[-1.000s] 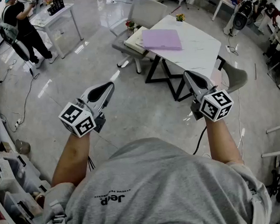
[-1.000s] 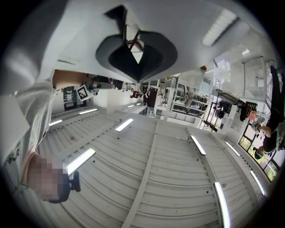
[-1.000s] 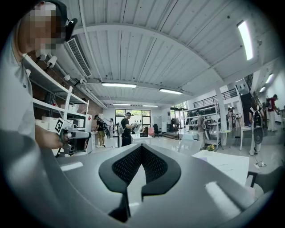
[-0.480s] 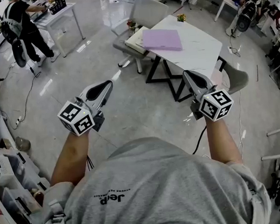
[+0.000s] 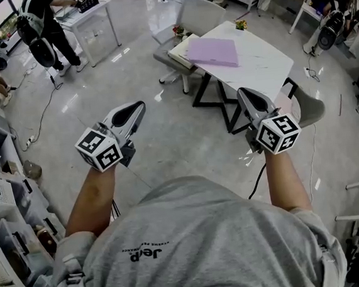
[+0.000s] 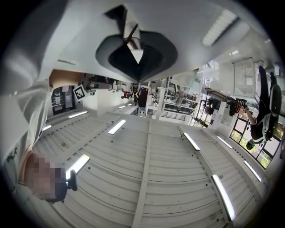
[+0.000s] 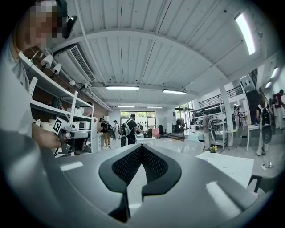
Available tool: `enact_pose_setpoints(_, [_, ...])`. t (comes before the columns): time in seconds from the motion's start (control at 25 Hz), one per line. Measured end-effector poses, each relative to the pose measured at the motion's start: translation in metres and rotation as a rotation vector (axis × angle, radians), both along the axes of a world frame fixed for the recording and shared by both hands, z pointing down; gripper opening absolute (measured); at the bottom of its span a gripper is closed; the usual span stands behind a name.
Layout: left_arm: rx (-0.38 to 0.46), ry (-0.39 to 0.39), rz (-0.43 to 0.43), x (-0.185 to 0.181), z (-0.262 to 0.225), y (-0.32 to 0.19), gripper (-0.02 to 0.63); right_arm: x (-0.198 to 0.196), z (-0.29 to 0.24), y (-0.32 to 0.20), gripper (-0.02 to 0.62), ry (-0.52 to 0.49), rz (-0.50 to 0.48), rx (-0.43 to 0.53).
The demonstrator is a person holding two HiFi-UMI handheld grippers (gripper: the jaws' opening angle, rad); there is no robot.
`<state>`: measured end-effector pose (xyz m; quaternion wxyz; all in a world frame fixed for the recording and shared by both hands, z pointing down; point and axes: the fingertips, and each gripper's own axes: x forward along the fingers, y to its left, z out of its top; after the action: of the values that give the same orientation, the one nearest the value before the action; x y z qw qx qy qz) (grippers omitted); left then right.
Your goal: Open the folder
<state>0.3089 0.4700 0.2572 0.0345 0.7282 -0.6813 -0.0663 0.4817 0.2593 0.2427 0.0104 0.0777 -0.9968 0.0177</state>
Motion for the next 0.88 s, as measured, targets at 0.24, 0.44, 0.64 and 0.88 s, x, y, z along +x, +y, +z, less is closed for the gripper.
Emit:
enact_pose_setpoints(0.24, [-0.012,0.018,-0.056,0.011,0.000,-0.010,0.058,0.007,0.000,-0.017,0.003,-0.014,-0.044,-0.005])
enact_pose_setpoints(0.44, [0.011,0.027,-0.071,0.021,-0.006,-0.021,0.058,0.019,-0.002,-0.029,0.003,-0.026,-0.059,-0.005])
enact_pose_setpoints(0.64, [-0.001,0.030,-0.065,0.030,-0.005,-0.045,0.353,0.035,0.000,-0.044,0.003,-0.040,-0.066,-0.006])
enact_pose_setpoints(0.88, [-0.035,0.017,-0.058,0.024,-0.003,-0.059,0.436,0.039,0.001,-0.057,0.003,-0.062,-0.059,-0.019])
